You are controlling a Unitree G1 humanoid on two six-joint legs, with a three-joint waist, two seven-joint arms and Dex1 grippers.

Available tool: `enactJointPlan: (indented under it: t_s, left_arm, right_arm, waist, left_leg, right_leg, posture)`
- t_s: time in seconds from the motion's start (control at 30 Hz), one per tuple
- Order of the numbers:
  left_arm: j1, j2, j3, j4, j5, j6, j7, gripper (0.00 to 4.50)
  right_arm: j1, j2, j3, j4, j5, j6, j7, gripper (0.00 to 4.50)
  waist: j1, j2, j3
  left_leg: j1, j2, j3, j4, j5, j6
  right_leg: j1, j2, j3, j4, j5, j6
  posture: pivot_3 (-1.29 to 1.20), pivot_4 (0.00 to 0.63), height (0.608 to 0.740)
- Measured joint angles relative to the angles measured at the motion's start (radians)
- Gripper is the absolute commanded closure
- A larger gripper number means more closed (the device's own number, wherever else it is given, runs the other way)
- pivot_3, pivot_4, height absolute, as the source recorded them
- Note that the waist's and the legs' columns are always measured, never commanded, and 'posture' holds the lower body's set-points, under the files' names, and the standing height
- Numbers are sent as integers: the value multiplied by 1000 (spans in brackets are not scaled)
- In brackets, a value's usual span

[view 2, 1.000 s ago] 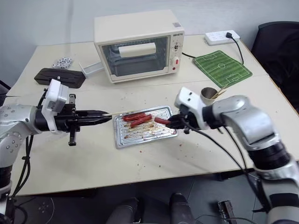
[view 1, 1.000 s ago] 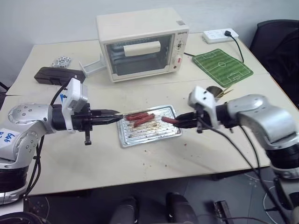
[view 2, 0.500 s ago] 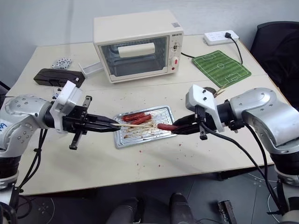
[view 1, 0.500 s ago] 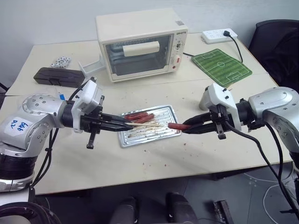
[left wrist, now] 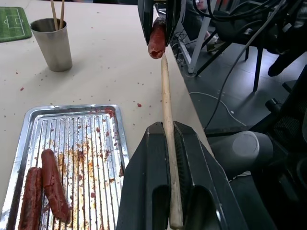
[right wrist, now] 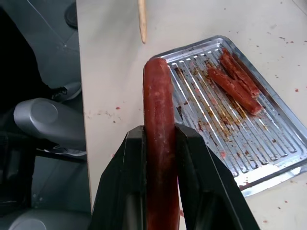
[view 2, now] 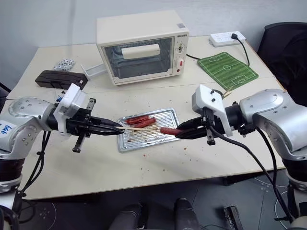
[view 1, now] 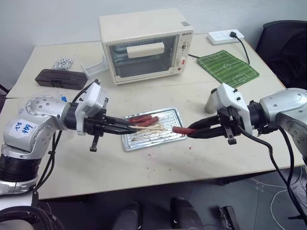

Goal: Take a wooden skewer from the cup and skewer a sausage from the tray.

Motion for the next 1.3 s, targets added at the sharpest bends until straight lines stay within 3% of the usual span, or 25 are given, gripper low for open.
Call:
enactJointPlan:
  t_s: [0.3, 1.3]
  left_arm:
    - [-29, -39, -17, 5, 22, -10, 0, 4500]
    - [-40, -26, -16, 37, 45, -26, -20, 4500]
  right_arm:
    - [-14, 0, 0, -17, 38, 23, -28, 3684]
    - [8, -12, -31, -31, 66, 9, -31, 3684]
  waist:
    - [2, 0, 0]
    - [22, 0, 0]
  left_leg:
    - [0, 0, 0, 2, 0, 0]
    - [-1, 0, 0, 6, -1, 1]
  right_leg:
    - [0, 0, 0, 1, 0, 0]
    - [0, 1, 0, 3, 0, 0]
  posture:
    - [0, 150, 740]
    - [0, 150, 740]
